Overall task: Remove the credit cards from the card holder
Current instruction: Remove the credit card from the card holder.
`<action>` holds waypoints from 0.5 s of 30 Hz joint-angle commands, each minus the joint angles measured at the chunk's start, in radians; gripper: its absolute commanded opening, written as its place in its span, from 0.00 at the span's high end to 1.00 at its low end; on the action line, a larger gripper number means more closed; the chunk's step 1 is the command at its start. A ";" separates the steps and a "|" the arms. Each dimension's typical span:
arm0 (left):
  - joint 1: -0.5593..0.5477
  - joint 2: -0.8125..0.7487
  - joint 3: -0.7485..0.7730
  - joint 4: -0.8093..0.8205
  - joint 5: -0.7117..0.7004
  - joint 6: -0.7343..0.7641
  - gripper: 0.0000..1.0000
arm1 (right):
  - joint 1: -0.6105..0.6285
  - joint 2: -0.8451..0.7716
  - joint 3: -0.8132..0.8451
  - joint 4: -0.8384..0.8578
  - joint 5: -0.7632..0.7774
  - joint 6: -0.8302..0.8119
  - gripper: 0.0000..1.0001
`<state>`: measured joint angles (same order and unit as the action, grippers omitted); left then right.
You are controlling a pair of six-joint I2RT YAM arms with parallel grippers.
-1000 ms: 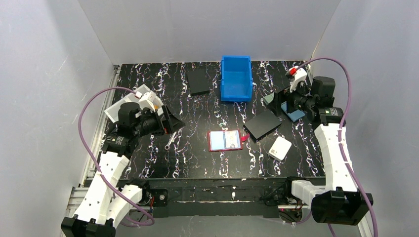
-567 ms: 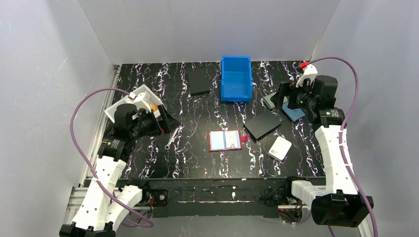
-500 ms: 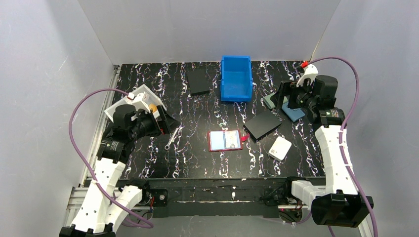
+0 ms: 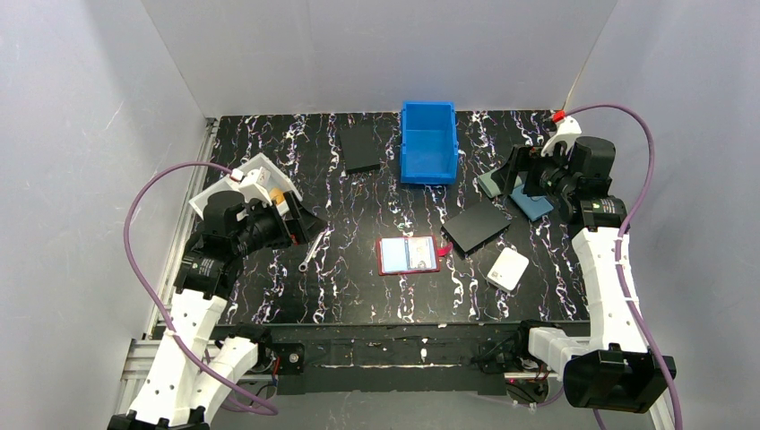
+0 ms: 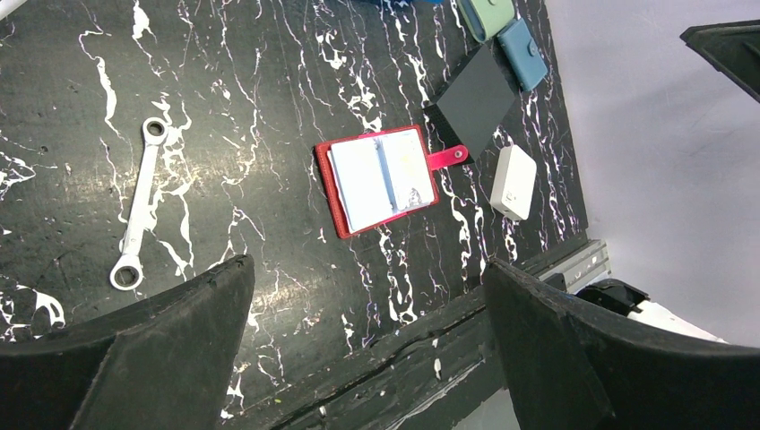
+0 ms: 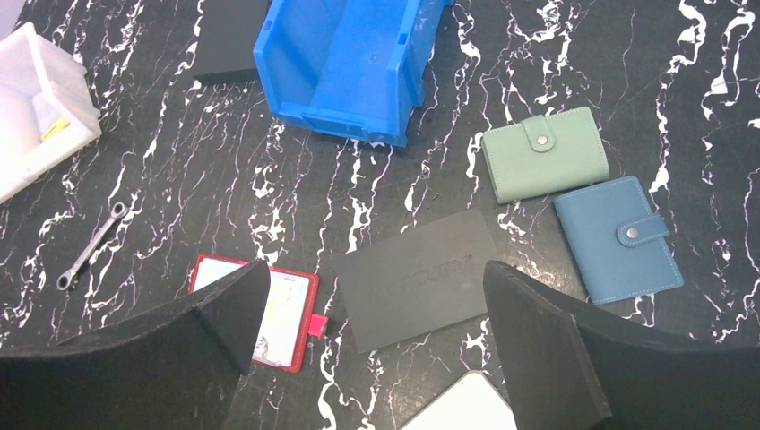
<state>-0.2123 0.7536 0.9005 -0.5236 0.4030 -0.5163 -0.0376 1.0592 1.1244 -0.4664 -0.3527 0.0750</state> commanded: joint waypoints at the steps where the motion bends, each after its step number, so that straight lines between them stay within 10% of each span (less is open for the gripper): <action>1: 0.001 -0.019 -0.003 0.022 0.031 -0.013 0.02 | -0.014 -0.019 0.001 0.048 -0.047 0.020 0.02; 15: 0.001 -0.015 -0.101 0.174 0.162 -0.116 0.02 | -0.034 -0.013 -0.021 0.067 -0.150 0.001 0.02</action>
<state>-0.2123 0.7448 0.8391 -0.4175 0.4873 -0.5968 -0.0624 1.0595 1.1141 -0.4515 -0.4706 0.0776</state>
